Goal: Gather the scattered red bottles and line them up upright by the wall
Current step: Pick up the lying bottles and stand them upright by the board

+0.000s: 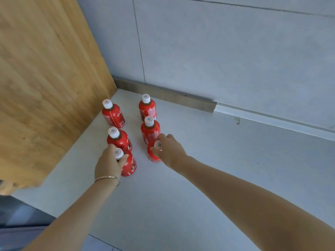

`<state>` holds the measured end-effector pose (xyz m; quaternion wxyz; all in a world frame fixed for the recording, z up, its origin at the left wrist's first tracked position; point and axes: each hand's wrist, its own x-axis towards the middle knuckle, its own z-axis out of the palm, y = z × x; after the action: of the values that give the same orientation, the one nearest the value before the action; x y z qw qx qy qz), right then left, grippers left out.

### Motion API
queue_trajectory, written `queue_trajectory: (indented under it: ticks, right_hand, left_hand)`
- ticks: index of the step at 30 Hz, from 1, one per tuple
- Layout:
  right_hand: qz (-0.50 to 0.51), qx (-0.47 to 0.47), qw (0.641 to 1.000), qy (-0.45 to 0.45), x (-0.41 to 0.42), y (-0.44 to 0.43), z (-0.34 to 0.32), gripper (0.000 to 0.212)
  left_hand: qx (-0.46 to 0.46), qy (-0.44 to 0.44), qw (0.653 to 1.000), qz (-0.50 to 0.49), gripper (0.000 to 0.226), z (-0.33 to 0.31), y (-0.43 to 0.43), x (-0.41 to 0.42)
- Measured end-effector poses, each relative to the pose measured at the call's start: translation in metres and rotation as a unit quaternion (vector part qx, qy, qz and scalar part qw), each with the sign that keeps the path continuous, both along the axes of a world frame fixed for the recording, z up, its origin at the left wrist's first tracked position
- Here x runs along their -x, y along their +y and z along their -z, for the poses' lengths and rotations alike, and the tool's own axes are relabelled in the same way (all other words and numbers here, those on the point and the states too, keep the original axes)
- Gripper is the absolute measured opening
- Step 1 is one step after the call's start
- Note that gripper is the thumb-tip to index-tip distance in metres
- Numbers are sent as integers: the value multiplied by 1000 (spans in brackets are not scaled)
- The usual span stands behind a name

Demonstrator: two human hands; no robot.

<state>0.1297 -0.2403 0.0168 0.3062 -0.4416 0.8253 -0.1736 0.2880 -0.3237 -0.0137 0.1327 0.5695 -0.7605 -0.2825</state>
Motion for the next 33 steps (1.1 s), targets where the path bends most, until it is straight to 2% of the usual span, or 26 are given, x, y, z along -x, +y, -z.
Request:
queue_trajectory:
  ticks: [4, 8, 10, 12, 15, 19, 23, 26, 29, 33]
  right_hand:
    - [-17, -29, 999, -2, -11, -21, 6, 52]
    - [-45, -36, 998, -9, -1, -2, 8, 43]
    - [-66, -79, 995, -10, 12, 22, 14, 38]
    - [-60, -116, 991, -23, 30, 52, 20, 35]
    - [-24, -158, 987, -35, 64, 109, 27, 34]
    - [55, -201, 978, -31, 118, 204, 24, 33]
    - [138, -222, 965, -21, 175, 310, 17, 31]
    - [198, -226, 954, -16, 222, 392, 17, 32]
    - [242, -228, 943, -6, 274, 471, 22, 31]
    - [252, -243, 937, 4, 346, 566, 28, 32]
  left_hand:
    - [2, 3, 1000, -18, 34, -3, 5, 1]
    - [22, -30, 999, -3, 50, -14, 33, 2]
    - [18, -62, 997, 46, 41, -18, 50, 8]
    - [-28, -81, 989, 122, 28, -17, 67, 20]
    - [-92, -120, 957, 249, 9, -12, 92, 56]
    - [-130, -159, 914, 351, 16, -3, 135, 129]
    - [-115, -201, 876, 423, 15, 4, 193, 215]
    - [-100, -219, 859, 451, 13, 5, 248, 280]
    - [-88, -220, 853, 466, 25, 10, 310, 345]
    - [-88, -213, 846, 481, 14, 18, 397, 421]
